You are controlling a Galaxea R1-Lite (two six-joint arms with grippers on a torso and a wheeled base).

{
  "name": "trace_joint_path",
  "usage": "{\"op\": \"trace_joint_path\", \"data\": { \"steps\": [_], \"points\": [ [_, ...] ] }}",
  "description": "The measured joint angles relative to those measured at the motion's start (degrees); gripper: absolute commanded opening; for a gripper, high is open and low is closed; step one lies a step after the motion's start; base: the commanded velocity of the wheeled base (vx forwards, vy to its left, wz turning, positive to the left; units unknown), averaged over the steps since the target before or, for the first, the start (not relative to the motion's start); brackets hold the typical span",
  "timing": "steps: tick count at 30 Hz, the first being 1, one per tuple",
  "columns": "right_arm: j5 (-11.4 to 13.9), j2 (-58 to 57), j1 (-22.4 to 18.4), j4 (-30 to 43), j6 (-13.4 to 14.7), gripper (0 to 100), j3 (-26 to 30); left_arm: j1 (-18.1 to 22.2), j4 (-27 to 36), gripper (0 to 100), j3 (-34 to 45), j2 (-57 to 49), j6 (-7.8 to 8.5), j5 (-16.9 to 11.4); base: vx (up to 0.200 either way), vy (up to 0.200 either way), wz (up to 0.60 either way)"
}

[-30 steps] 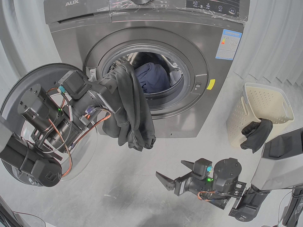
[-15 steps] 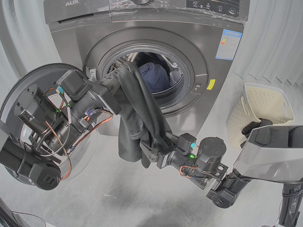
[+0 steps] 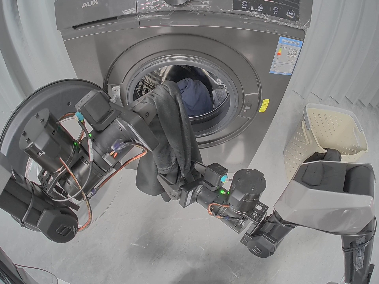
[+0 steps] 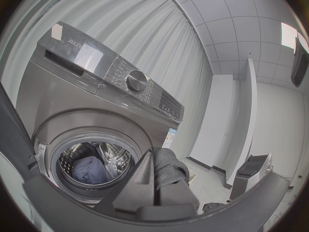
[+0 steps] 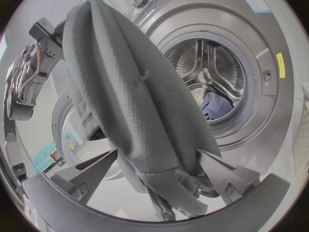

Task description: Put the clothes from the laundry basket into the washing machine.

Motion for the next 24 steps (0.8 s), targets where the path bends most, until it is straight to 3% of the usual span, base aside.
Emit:
{"op": "trace_joint_path", "data": {
  "steps": [13, 14, 24],
  "points": [
    [-0.50, 3.69, 0.85, 0.52, 0.00, 100, -6.78, 0.22, -0.02, 0, -1.11, 0.24, 0.50, 1.40, 0.000, 0.000, 0.00],
    [-0.94, 4.22, 0.61, 0.69, 0.06, 0, -7.78, 0.28, 0.02, 0, -1.30, 0.24, 0.50, 1.49, 0.000, 0.000, 0.00],
    [-3.05, 5.21, -2.27, 0.85, 0.99, 0, -11.43, 2.97, 0.24, 0, -2.79, 0.52, 0.17, 1.67, 0.000, 0.000, 0.00]
  ]
}}
